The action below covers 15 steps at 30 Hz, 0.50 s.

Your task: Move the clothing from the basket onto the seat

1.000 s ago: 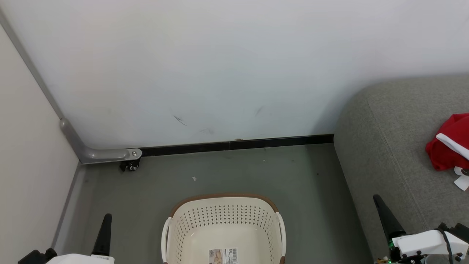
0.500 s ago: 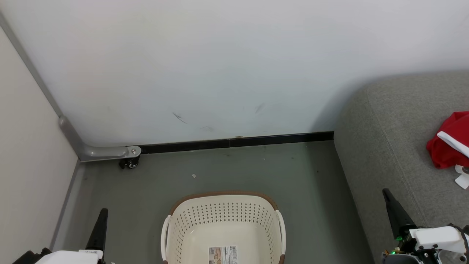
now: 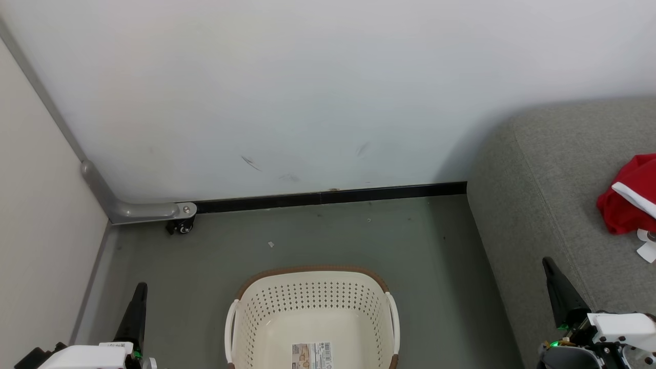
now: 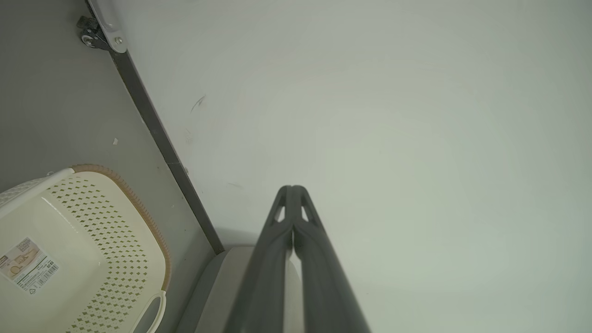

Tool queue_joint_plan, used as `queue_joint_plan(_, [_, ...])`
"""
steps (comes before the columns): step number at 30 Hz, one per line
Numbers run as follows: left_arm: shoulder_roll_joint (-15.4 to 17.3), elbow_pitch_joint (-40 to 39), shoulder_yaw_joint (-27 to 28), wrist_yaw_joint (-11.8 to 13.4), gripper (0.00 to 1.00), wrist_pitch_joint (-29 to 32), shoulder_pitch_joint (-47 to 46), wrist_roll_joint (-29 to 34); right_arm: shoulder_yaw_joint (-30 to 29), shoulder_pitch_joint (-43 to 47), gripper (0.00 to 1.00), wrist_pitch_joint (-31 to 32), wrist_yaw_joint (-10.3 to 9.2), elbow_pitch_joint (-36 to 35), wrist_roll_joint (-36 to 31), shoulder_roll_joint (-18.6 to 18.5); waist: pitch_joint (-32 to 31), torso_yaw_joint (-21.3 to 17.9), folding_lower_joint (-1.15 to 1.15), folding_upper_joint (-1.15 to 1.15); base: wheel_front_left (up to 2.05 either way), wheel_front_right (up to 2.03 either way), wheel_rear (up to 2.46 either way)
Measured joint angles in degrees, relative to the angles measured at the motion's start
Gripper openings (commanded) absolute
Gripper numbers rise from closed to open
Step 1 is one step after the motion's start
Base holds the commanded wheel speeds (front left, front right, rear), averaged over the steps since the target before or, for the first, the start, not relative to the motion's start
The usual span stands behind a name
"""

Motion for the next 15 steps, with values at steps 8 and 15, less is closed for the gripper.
queue_joint_plan(8, [0.00, 0.00, 0.00, 0.00, 0.00, 0.00, 0.00, 0.00, -0.04, 0.00, 0.00, 0.01, 0.00, 0.05, 0.00, 0.00, 0.00, 0.00, 0.00, 0.00, 0.00, 0.00, 0.00])
queue_joint_plan(15, [0.00, 0.00, 0.00, 0.00, 0.00, 0.00, 0.00, -0.01, -0.10, -0.01, 0.00, 0.01, 0.00, 0.09, 0.00, 0.01, 0.01, 0.00, 0.00, 0.00, 0.00, 0.00, 0.00])
